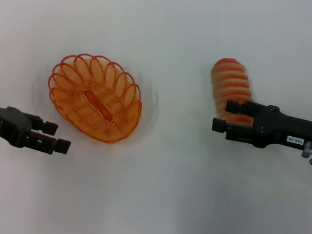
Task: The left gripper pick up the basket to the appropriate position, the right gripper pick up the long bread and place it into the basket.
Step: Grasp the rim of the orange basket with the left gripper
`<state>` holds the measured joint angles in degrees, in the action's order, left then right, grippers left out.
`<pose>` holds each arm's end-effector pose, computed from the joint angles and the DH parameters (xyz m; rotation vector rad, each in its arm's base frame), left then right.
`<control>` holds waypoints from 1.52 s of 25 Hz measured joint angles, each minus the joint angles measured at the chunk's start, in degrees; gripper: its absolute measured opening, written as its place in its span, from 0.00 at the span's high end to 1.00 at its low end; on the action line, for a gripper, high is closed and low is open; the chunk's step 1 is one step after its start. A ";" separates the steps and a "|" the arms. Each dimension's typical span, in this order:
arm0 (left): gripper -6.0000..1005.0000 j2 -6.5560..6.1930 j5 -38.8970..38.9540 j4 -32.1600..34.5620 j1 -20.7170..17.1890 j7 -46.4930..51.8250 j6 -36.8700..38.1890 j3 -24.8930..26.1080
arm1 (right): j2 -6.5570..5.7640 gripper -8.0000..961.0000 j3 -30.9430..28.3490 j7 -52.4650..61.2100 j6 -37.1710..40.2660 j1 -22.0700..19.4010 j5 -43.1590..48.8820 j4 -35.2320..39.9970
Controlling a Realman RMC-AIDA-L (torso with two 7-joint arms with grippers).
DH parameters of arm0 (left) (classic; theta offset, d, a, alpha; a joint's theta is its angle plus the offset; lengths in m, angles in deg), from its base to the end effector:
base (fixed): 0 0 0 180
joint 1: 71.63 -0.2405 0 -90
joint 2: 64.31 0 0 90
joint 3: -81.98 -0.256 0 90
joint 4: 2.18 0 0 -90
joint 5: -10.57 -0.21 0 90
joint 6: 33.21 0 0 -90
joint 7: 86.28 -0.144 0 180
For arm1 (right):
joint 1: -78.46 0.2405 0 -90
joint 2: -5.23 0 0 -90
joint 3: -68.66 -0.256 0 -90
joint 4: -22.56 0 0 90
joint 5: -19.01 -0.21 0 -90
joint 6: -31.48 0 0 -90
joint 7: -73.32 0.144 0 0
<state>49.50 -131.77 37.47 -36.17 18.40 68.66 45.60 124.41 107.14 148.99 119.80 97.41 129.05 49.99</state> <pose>-0.2880 0.3115 0.0271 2.8579 1.2099 0.1248 0.3227 0.2589 -0.0240 -2.5475 0.9971 0.8186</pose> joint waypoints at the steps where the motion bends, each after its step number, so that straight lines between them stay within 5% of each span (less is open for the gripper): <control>1: 0.16 0.00 -0.02 0.00 0.03 0.00 0.00 0.00 | 0.00 0.09 0.01 0.00 0.00 0.00 0.00 -0.01; 15: 0.18 0.00 0.90 1.37 0.76 0.98 -0.63 1.79 | 0.04 0.09 0.01 -0.09 -0.03 0.06 -0.01 -0.02; 25: 0.20 -2.54 0.53 7.84 8.49 10.30 -3.76 1.73 | 0.09 0.10 -0.49 -1.44 -0.14 0.01 -0.24 -0.25; 38: 0.22 -0.95 -6.40 9.36 14.63 25.62 -19.68 -14.63 | 0.07 0.10 -2.08 -2.84 -0.26 0.36 -0.45 -0.81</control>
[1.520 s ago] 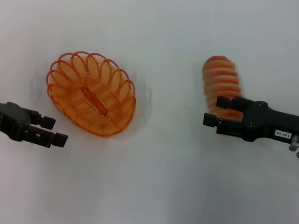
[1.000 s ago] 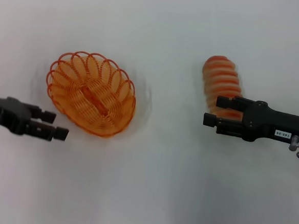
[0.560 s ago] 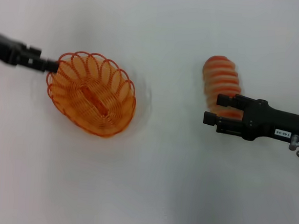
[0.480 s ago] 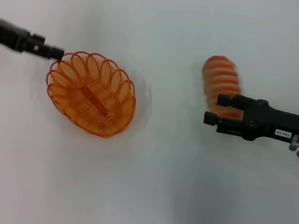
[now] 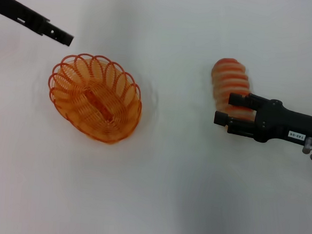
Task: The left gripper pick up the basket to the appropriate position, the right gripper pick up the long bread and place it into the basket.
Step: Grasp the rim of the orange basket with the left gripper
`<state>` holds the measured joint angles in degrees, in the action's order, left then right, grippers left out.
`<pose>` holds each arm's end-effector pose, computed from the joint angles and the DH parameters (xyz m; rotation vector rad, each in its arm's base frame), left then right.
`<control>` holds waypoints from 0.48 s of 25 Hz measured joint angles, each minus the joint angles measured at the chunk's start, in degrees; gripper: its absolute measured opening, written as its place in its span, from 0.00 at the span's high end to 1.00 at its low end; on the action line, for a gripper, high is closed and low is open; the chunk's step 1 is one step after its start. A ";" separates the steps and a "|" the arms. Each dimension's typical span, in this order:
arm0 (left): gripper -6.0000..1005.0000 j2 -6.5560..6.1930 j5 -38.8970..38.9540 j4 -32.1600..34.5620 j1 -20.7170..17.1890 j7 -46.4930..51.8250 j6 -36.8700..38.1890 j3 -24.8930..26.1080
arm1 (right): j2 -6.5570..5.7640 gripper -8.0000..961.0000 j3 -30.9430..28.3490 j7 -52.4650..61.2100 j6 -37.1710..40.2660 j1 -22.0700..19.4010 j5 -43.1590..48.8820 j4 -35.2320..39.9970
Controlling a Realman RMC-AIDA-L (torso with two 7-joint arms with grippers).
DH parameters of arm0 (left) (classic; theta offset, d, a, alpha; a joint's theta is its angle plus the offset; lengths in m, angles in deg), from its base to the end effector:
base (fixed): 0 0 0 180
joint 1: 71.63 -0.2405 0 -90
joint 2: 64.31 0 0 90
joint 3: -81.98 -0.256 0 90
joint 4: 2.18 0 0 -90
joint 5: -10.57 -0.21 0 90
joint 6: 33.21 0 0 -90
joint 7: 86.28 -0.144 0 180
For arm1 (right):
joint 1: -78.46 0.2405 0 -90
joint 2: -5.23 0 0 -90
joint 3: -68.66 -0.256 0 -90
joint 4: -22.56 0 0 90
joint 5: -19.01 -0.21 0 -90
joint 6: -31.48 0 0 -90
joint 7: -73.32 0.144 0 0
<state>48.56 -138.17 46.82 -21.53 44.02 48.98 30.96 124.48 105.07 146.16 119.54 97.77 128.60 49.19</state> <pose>-0.2037 0.4292 0.0477 -2.5463 -1.0272 0.2182 0.3229 0.2622 -0.0219 -2.5168 0.9447 0.8361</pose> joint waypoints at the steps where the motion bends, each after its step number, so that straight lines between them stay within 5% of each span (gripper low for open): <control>1: 0.22 0.63 -1.91 0.00 0.33 1.20 -0.73 -1.59 | 0.00 0.10 -0.04 0.00 -0.07 0.10 0.00 -0.01; 7: 0.23 5.04 -13.09 -0.03 2.18 4.97 -3.18 -4.92 | 0.01 0.10 0.04 -0.10 -1.08 0.76 0.06 -0.30; 12: 0.23 6.93 -14.78 -0.57 2.66 5.22 -3.00 -5.91 | -0.05 0.10 0.38 -0.10 -2.08 1.50 0.31 -1.27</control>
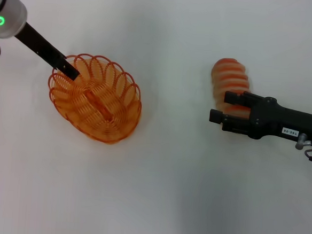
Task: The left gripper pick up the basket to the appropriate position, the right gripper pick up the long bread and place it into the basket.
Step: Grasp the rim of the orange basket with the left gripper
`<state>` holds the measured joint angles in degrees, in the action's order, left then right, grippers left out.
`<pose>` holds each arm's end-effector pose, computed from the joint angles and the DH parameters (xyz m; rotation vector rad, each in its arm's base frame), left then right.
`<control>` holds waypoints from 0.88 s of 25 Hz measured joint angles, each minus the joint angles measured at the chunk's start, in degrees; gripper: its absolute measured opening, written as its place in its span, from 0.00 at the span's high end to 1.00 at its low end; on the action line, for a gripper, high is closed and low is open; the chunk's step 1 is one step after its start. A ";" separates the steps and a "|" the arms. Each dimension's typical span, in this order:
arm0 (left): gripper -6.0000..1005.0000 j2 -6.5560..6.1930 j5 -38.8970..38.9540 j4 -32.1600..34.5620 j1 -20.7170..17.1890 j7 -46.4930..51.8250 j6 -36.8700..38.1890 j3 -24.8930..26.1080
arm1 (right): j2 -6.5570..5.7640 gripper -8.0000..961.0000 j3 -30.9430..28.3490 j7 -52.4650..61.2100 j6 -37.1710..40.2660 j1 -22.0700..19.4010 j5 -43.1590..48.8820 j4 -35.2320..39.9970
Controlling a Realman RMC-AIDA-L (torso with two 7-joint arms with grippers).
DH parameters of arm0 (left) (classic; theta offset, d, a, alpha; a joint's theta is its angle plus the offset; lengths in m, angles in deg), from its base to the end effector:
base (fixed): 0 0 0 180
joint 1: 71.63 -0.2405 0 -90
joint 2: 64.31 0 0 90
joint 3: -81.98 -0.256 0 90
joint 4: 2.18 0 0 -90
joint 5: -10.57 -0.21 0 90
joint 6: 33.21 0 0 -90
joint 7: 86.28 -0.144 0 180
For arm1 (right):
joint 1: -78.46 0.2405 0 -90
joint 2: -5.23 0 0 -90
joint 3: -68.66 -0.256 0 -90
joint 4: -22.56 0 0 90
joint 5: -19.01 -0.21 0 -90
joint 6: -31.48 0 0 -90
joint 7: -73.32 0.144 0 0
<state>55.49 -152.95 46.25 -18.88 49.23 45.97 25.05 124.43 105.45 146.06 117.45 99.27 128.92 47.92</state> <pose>-0.1989 0.4187 -0.0031 -2.5140 -0.9492 0.5509 0.3206 0.2696 -0.0273 -2.5242 0.9467 0.8103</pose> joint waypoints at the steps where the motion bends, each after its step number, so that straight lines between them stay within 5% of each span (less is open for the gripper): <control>1: 0.24 0.16 -0.04 -0.21 0.03 0.08 -0.10 -0.12 | -0.01 0.10 0.08 0.00 -0.10 0.12 0.05 -0.07; 13: 0.25 0.02 -0.13 -6.63 1.04 1.15 -5.29 -0.90 | 0.04 0.10 0.07 0.02 -0.72 0.15 0.14 -0.29; 22: 0.69 -0.09 -0.13 -6.70 1.13 2.51 -5.44 -0.77 | -0.18 0.10 -0.25 0.13 -1.16 0.11 0.13 -0.41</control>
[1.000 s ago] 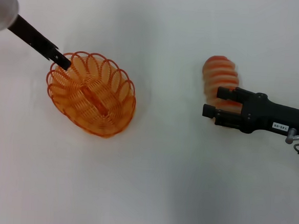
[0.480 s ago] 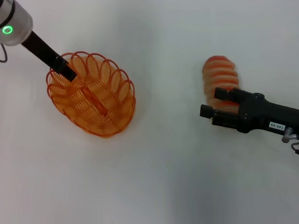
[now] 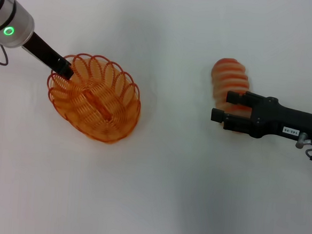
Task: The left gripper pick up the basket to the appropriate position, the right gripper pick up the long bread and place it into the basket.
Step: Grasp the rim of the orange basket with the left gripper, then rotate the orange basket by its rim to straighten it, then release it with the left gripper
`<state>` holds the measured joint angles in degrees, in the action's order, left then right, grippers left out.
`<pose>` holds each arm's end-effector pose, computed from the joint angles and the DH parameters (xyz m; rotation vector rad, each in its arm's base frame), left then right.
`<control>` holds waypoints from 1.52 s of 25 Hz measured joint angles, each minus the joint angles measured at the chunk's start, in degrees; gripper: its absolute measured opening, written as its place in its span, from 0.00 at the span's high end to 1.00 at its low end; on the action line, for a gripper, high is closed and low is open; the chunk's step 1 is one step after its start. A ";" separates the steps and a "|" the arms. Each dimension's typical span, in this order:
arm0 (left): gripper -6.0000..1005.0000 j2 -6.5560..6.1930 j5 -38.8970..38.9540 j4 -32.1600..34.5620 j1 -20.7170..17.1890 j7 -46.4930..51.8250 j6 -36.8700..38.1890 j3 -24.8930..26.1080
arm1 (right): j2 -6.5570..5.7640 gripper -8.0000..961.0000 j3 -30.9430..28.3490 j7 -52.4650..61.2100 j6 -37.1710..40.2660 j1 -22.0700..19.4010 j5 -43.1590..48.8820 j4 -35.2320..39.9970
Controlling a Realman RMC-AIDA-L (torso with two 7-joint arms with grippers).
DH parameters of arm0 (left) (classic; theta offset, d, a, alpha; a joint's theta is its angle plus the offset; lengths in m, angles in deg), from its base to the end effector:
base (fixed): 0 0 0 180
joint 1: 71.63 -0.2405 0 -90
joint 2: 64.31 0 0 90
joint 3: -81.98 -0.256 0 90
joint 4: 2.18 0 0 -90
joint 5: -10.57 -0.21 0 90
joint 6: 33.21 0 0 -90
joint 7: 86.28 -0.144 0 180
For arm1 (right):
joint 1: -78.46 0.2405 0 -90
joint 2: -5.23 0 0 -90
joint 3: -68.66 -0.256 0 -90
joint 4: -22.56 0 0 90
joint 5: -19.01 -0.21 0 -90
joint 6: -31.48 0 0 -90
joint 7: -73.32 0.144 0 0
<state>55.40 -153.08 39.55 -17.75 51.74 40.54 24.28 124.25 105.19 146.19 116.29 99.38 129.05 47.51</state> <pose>-0.2099 0.4198 -0.0199 -2.4795 -1.0106 0.5590 0.3237 0.2712 -0.0272 -2.5090 0.9605 0.7919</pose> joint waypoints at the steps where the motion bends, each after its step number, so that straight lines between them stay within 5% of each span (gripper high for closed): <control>1: 0.73 0.00 0.00 0.03 0.01 0.27 0.14 0.02 | -0.11 0.10 0.02 0.08 0.00 0.02 0.00 0.00; 12: 0.81 -0.03 0.54 2.01 0.00 5.97 1.97 2.40 | -0.95 0.10 0.39 -0.01 0.35 -0.11 0.00 0.01; 24: 0.89 -0.50 6.10 6.30 -2.06 17.84 8.69 23.11 | -1.74 0.09 -0.77 -2.73 0.92 -0.06 -0.36 0.87; 31: 0.90 1.54 14.95 7.56 -7.69 26.44 5.61 24.43 | -1.72 0.10 -0.82 -8.78 -0.66 0.07 -0.45 0.56; 38: 0.85 3.94 14.34 7.90 -8.80 30.54 3.79 23.08 | -1.30 0.10 -0.89 -13.30 -2.47 0.16 -0.53 0.18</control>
<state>59.34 -138.75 47.45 -26.55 82.28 44.33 47.36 122.95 104.31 132.89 113.83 99.55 128.52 47.69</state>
